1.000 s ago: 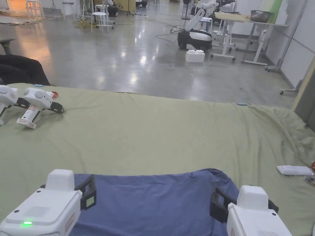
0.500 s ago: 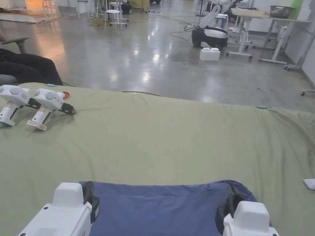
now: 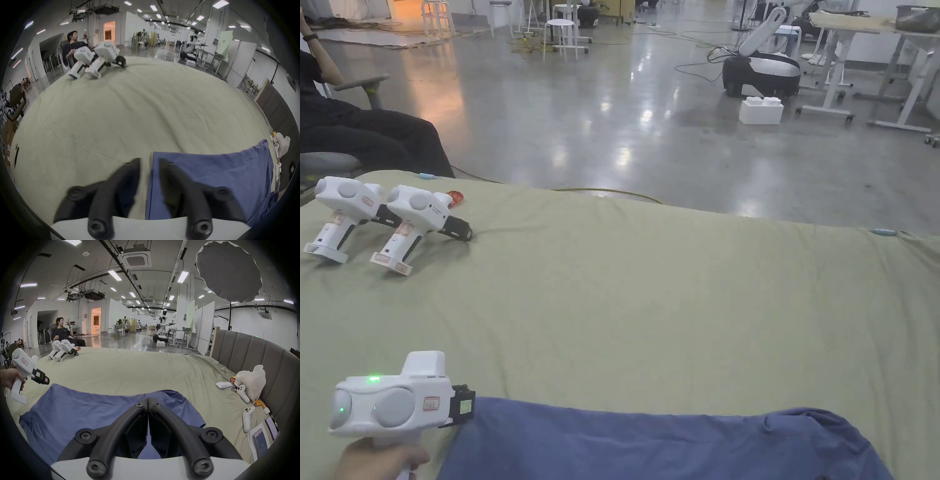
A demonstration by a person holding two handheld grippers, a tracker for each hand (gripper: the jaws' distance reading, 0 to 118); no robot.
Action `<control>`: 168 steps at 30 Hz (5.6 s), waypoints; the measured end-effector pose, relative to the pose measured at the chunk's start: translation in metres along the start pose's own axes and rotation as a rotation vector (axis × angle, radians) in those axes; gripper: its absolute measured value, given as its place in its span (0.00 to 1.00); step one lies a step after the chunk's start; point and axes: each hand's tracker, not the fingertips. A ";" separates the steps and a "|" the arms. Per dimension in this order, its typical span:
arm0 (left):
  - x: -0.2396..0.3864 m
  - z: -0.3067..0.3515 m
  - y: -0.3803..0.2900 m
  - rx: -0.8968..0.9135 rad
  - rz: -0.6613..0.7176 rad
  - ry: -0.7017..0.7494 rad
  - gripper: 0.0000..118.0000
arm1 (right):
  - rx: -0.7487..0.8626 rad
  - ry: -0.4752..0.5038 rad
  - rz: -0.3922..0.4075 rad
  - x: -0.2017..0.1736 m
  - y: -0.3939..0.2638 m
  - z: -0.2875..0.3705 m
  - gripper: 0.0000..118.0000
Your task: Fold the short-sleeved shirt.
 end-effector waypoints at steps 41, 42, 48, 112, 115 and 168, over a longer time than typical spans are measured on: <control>0.047 0.049 -0.002 0.113 -0.183 0.057 0.00 | -0.584 0.103 -0.031 0.149 0.003 -0.225 0.01; 0.049 0.052 -0.003 0.117 -0.178 0.056 0.00 | -0.554 0.082 -0.015 0.147 0.004 -0.218 0.01; 0.048 0.078 0.002 0.169 -0.178 0.033 0.00 | -0.409 0.065 0.007 0.147 0.038 -0.171 0.01; 0.048 0.252 0.105 0.610 -0.160 -0.022 0.00 | 0.111 -0.093 0.063 0.147 0.242 0.004 0.01; 0.038 0.260 0.059 0.605 -0.145 -0.048 0.00 | 0.080 -0.086 0.037 0.156 0.202 0.014 0.01; 0.061 0.243 -0.154 0.435 -0.211 -0.048 0.48 | 0.031 -0.102 -0.069 0.072 0.007 0.136 0.68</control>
